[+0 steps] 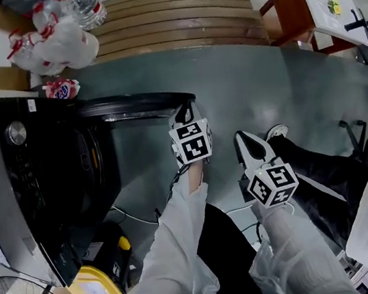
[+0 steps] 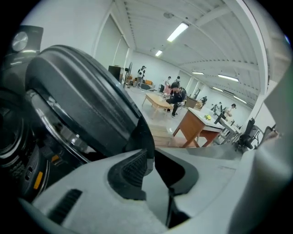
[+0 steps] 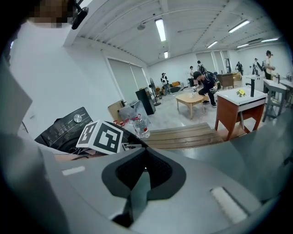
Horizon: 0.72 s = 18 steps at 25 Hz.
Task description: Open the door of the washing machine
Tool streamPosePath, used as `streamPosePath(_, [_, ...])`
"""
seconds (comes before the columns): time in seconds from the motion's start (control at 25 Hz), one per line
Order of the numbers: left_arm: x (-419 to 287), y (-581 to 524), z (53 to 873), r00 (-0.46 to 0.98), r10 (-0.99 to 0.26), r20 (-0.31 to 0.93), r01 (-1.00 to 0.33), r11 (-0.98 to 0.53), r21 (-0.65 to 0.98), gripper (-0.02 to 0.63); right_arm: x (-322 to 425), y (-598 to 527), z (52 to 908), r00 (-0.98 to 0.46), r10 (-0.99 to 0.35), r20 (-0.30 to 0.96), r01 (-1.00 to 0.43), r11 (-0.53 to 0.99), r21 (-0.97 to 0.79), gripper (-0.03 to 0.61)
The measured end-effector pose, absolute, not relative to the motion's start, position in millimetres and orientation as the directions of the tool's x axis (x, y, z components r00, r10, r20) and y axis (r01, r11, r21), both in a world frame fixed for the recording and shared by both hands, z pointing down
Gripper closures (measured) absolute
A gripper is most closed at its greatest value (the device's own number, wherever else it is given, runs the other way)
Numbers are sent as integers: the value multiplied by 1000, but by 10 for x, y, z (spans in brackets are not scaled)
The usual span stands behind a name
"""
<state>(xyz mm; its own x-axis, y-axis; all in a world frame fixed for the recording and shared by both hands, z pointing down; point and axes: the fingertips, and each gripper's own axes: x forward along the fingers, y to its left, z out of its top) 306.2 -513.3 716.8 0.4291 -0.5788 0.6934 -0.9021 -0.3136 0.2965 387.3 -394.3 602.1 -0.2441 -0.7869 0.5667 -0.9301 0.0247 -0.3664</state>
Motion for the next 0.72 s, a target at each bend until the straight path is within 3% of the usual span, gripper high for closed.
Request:
streamPosePath(0.12, [3034,-5096,7046,453,-573,683,-889,-345,300,531,3859,-3924,5957,-245,-793,558,-931,30,-365,571])
streamPosePath(0.72, [1843,-4221,5320,512,-683,520,-859,-402,318,548,3139,-3785,4746,-404,-820,406,-897,269,-350,571])
